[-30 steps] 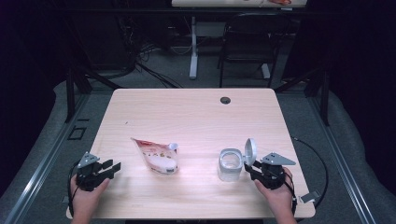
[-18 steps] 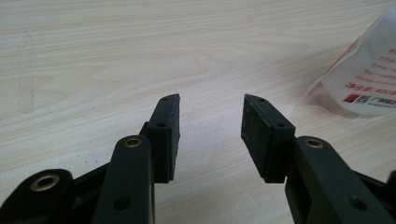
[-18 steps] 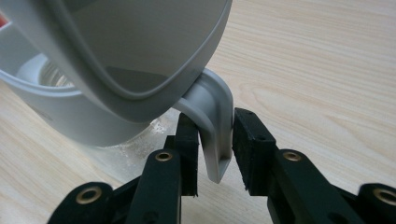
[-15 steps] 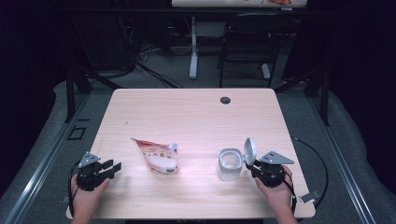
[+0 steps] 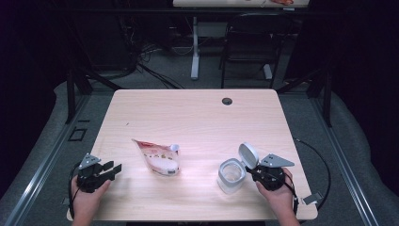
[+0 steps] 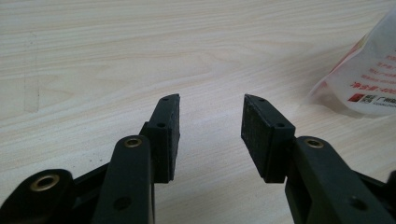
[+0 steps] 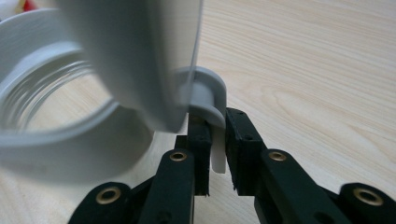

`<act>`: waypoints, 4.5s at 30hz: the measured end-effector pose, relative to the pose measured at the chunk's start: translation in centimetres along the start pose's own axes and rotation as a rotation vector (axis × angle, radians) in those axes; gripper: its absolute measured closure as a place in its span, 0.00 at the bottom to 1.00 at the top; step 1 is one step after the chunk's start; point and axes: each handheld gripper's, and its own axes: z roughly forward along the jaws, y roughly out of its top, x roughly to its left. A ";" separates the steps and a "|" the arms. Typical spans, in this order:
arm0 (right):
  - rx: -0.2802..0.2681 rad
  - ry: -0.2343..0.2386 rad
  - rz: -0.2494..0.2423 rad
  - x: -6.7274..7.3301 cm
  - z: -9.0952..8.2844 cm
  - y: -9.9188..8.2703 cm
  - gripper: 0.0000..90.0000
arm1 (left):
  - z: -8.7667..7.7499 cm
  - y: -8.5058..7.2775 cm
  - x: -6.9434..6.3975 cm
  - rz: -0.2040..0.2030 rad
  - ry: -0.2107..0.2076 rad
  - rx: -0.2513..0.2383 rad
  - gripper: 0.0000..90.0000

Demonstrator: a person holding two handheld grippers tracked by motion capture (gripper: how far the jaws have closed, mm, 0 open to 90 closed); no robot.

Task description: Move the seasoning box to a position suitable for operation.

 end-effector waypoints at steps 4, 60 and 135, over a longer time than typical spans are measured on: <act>0.007 -0.001 -0.007 0.2 0.0 0.1 0.89 | 0.1 0.0 -0.1 0.000 0.002 -0.007 0.64; -0.067 0.070 0.066 -0.2 0.6 0.7 0.90 | 0.2 0.1 -0.4 -0.003 -0.011 -0.002 0.64; -0.164 0.086 -0.154 7.5 -4.2 12.3 0.72 | -4.3 10.6 -7.5 0.276 -0.253 -0.110 0.78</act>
